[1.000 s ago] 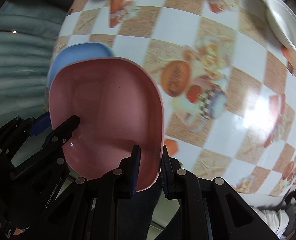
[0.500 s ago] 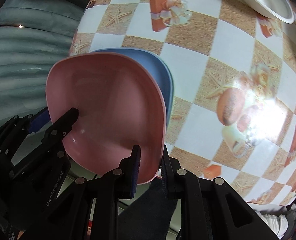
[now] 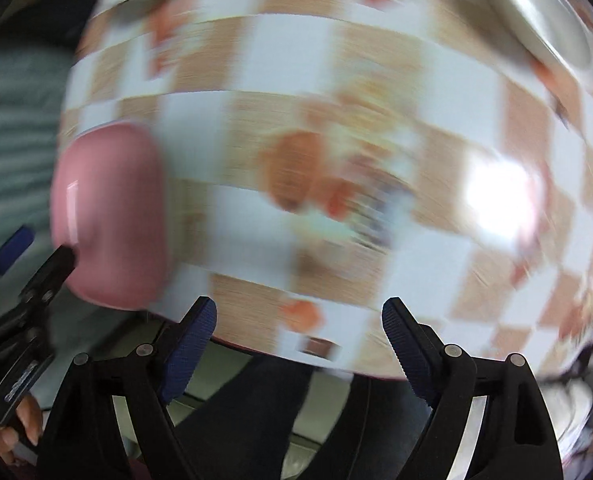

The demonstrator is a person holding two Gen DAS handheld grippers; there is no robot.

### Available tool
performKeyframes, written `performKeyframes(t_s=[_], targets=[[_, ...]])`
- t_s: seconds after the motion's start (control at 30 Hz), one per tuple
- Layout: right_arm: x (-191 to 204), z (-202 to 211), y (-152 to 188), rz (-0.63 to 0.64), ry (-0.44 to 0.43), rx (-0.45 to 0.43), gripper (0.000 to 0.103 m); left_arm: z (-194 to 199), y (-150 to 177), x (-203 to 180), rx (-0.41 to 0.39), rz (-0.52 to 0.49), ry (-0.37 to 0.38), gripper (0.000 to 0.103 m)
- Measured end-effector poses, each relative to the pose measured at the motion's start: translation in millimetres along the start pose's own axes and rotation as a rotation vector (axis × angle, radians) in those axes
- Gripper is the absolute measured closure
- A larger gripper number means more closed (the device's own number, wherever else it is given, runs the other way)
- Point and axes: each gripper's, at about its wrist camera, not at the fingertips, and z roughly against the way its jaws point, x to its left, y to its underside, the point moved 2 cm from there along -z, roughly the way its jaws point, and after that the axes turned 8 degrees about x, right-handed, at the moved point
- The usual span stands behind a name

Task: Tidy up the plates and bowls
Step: 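Open the left gripper to release the pink plate, then move the left gripper to a white bowl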

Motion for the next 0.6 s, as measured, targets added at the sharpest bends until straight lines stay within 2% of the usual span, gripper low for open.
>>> performKeyframes(t_s=[0.17, 0.3, 0.47, 0.6], targets=[[-80.3, -4.4, 30.7, -0.218, -0.08, 0.005, 0.017, 2.4, -14.9, -57.5, 0.022, -0.126, 0.035, 0.024], [-132.5, -5.7, 50.3, -0.326, -0.12, 0.009, 0.017, 2.8, -28.1, -101.5, 0.027, -0.219, 0.033, 0.024], [-165.8, 0.2, 49.1, -0.35, -0.156, 0.006, 0.017, 8.1, -47.3, -145.1, 0.024, -0.286, 0.0, 0.024], [-175.9, 7.5, 26.3, -0.333, -0.151, -0.021, 0.017, 15.5, -69.9, -167.3, 0.017, -0.286, -0.001, 0.024]])
